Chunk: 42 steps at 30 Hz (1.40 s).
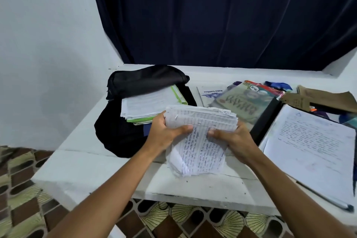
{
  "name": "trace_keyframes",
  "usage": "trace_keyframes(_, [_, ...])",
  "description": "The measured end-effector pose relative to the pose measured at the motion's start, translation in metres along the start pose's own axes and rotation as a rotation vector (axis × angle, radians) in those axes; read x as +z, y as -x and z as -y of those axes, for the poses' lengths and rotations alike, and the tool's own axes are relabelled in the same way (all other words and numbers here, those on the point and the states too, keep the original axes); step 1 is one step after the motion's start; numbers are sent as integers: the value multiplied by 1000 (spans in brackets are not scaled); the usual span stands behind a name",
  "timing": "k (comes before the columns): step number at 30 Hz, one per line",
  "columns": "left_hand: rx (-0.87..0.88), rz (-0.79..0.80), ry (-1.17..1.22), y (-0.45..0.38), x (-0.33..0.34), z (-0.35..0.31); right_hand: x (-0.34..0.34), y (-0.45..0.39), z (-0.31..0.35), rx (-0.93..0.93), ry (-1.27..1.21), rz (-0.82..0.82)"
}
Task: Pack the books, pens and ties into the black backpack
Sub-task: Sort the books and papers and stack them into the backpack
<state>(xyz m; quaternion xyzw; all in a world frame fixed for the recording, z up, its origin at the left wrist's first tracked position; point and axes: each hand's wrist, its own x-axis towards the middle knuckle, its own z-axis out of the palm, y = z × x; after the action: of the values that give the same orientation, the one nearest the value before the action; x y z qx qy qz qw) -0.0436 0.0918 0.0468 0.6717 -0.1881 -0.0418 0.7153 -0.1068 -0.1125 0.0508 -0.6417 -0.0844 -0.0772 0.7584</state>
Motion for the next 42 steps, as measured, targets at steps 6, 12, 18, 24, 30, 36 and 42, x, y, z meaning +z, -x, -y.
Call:
trace_keyframes(6, [-33,-35,-47,5,-1,5,0,0,-10,37,147,-31])
trace_keyframes(12, [-114,51,-70,-1,-2,7,-4,-5,-2,-30,147,-96])
trace_keyframes(18, [-78,-92,-22,5,15,33,-7,2,-4,-10,75,-170])
trace_keyframes(24, [19,-206,-67,9,30,40,-9,3,-7,6,161,-156])
trace_keyframes(30, [-212,-46,-142,19,24,65,-20,10,-27,110,172,-163])
trace_keyframes(36, [-173,-115,-98,18,29,69,-23,8,-28,83,257,-156])
trace_keyframes(42, [-204,-82,-153,17,24,69,-21,13,-30,126,356,-103])
